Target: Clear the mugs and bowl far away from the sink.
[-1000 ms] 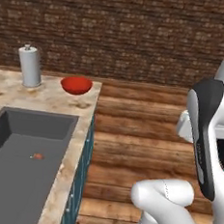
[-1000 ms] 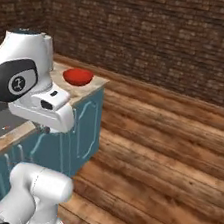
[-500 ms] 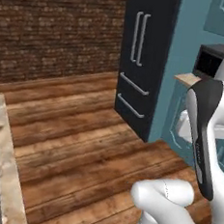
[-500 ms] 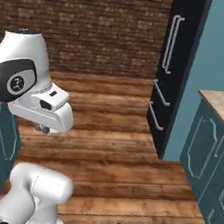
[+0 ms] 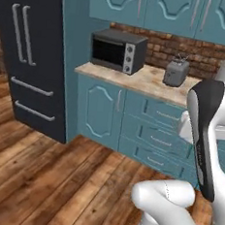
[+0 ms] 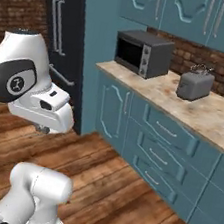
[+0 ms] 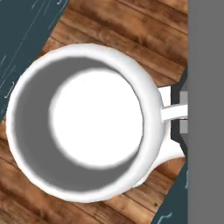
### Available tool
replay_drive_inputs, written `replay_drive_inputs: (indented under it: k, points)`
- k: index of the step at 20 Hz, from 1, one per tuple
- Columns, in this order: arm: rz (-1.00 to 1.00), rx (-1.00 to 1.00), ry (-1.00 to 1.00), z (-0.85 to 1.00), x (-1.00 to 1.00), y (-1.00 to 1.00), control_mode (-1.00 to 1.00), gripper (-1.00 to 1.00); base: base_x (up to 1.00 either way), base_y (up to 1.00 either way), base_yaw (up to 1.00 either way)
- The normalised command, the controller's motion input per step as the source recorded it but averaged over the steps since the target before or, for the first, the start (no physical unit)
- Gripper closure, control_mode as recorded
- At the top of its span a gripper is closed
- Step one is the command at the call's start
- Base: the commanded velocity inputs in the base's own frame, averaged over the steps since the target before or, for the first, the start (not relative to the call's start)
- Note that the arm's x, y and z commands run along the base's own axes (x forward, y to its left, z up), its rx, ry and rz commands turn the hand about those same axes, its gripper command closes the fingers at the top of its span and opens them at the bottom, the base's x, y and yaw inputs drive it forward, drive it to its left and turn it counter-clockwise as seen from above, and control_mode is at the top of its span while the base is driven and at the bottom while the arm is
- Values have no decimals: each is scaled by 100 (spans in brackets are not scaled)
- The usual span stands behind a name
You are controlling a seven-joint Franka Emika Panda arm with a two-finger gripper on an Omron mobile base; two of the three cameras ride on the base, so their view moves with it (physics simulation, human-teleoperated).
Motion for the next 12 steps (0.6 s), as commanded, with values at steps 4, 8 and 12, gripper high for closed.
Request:
replay_drive_inputs:
  k: [4, 8, 12]
  points:
    - [0, 0, 0, 0, 0, 0, 100, 100, 0, 0, -87]
    - [0, 0, 0, 0, 0, 0, 100, 100, 0, 0, -81]
    - [0, 0, 0, 0, 0, 0, 100, 100, 45, 9, -38]
